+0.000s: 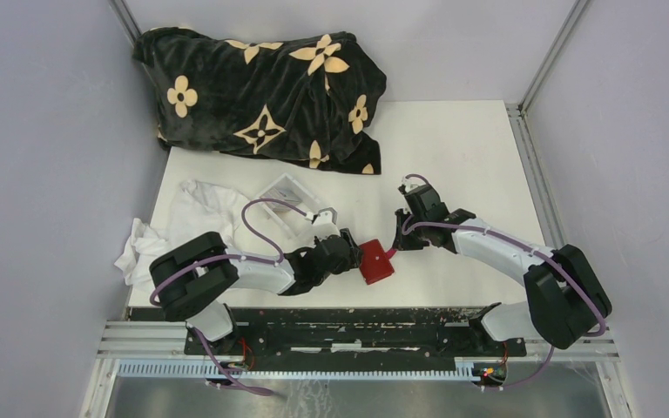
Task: Put the credit cards into the card holder
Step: Close the card holder at the center of the board.
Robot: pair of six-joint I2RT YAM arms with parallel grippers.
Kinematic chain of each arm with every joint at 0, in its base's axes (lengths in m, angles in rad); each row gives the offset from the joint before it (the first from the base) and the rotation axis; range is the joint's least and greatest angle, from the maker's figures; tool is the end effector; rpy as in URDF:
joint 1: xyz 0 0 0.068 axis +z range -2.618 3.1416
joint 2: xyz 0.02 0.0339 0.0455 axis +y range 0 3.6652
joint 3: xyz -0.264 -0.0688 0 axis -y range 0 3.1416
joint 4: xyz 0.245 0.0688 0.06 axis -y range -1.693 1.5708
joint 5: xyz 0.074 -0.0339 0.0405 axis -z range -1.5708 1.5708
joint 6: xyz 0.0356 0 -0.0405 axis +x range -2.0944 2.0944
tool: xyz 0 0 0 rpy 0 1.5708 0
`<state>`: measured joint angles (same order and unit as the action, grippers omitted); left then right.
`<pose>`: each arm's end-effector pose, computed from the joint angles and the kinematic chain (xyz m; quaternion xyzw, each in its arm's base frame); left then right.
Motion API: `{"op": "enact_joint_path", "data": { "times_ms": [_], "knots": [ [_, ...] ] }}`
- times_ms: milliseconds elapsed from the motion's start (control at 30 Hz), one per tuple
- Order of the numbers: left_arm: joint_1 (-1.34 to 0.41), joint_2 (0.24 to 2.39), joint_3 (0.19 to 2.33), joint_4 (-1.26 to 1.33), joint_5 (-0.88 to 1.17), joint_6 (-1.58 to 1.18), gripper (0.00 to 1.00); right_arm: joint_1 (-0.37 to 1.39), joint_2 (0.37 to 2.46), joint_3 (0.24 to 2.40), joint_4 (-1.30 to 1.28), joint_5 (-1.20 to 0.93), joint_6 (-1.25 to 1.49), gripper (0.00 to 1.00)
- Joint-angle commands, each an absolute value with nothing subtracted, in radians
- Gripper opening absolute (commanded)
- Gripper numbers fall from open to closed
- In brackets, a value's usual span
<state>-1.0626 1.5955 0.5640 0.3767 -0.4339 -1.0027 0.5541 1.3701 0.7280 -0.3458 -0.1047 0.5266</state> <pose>0.1533 -0.2444 0.1333 -0.0689 0.8784 -0.2718 0.3871 0.2189 0.1398 0.1822 -0.0282 0.9562 0.1906 0.2203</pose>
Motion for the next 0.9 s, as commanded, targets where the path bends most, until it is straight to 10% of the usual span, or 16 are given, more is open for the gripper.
{"op": "enact_joint_path", "data": {
  "times_ms": [0, 867],
  "knots": [
    [-1.065, 1.613, 0.591, 0.403, -0.431, -0.994, 0.55, 0.548, 1.352, 0.723, -0.310, -0.112, 0.528, 0.13],
    [-1.065, 1.627, 0.594, 0.414, -0.423, -1.002, 0.55, 0.547, 1.351, 0.716, -0.314, -0.126, 0.530, 0.16]
  ]
}}
